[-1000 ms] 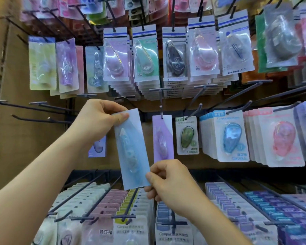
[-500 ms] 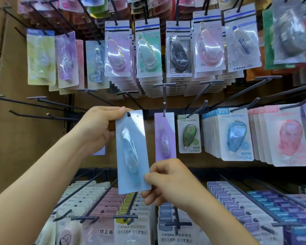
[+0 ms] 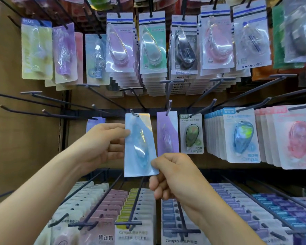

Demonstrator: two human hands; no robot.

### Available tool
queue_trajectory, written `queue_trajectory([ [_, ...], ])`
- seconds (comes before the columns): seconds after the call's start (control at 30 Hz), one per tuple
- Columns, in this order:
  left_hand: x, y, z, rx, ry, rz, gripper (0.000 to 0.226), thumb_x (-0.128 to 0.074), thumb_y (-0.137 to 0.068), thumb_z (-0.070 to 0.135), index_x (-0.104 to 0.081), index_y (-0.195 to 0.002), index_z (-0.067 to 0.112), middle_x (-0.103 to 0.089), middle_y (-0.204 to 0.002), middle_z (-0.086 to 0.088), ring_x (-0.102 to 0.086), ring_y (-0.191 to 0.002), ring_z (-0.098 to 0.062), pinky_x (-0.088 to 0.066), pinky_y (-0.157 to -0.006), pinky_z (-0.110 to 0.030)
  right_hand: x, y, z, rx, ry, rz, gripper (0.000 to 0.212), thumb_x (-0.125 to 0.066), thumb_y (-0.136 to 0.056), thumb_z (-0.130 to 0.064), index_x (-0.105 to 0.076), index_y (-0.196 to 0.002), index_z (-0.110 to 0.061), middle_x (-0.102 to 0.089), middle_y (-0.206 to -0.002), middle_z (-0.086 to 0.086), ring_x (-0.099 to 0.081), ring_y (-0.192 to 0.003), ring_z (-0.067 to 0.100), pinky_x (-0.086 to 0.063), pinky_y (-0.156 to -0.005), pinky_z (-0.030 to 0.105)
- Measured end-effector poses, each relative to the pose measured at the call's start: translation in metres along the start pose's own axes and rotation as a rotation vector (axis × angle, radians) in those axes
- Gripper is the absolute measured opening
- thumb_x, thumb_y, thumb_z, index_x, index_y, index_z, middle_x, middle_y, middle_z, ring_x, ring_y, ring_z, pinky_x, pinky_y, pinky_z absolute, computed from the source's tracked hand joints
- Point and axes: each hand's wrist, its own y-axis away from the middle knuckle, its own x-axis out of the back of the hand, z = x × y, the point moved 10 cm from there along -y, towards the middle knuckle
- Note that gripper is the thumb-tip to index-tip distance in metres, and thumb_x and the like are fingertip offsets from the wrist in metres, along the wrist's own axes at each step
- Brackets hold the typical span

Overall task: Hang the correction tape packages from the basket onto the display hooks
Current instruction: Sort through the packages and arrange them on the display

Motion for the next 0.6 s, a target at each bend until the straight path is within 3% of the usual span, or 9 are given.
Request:
queue_trajectory([
  [0.07, -0.003, 0.000, -0.003, 0.005, 0.023, -0.044, 0.017, -0.058, -0.095, 0.014, -0.069, -0.108, 0.012, -0.076, -0.088, -0.009, -0.069, -0.066, -0.015, -0.057, -0.059, -0.025, 0.000, -0.006, -0.001, -0.011, -0.068, 0.031, 0.022, -0.048, -0.099, -0.011, -0.057, -0.079, -0.008, -0.059, -0.051, 0.004, -0.049, -0.037, 0.011, -0.035, -0.037, 0.017],
  [0.17, 0.002, -0.013, -0.011, 0.028, 0.047, -0.006, 0.014, -0.059, -0.096, 0.012, -0.068, -0.104, 0.006, -0.071, -0.065, -0.001, -0.063, -0.047, -0.005, -0.050, -0.046, -0.016, -0.001, -0.017, -0.002, -0.030, -0.128, 0.074, 0.018, -0.050, -0.100, -0.014, -0.062, -0.088, -0.006, -0.064, -0.054, 0.003, -0.054, -0.041, 0.009, -0.041, -0.039, 0.016],
  [0.37, 0.016, -0.064, -0.030, -0.002, -0.170, 0.133, 0.012, -0.068, -0.092, 0.015, -0.069, -0.094, 0.004, -0.073, -0.083, -0.010, -0.068, -0.058, -0.009, -0.051, -0.049, -0.019, 0.007, -0.033, 0.004, -0.013, 0.155, 0.153, 0.015, -0.054, -0.095, -0.010, -0.058, -0.096, -0.024, -0.074, -0.084, 0.011, -0.062, -0.055, 0.014, -0.050, -0.051, 0.024],
  [0.5, 0.020, -0.103, -0.035, -0.031, -0.425, 0.218, 0.018, -0.068, -0.092, 0.022, -0.064, -0.100, 0.007, -0.069, -0.089, -0.008, -0.067, -0.070, -0.015, -0.052, -0.053, -0.024, 0.015, -0.037, 0.007, 0.038, 0.399, 0.189, 0.029, -0.058, -0.089, -0.015, -0.058, -0.113, -0.032, -0.067, -0.075, -0.005, -0.071, -0.063, 0.011, -0.055, -0.060, 0.026],
  [0.6, 0.018, -0.128, -0.041, -0.019, -0.490, 0.217, 0.015, -0.067, -0.093, 0.022, -0.061, -0.099, 0.009, -0.068, -0.091, -0.010, -0.064, -0.067, -0.016, -0.053, -0.054, -0.026, 0.017, -0.034, 0.003, 0.063, 0.479, 0.197, 0.029, -0.058, -0.089, -0.017, -0.059, -0.112, -0.035, -0.072, -0.082, 0.004, -0.072, -0.073, 0.017, -0.054, -0.061, 0.028],
])
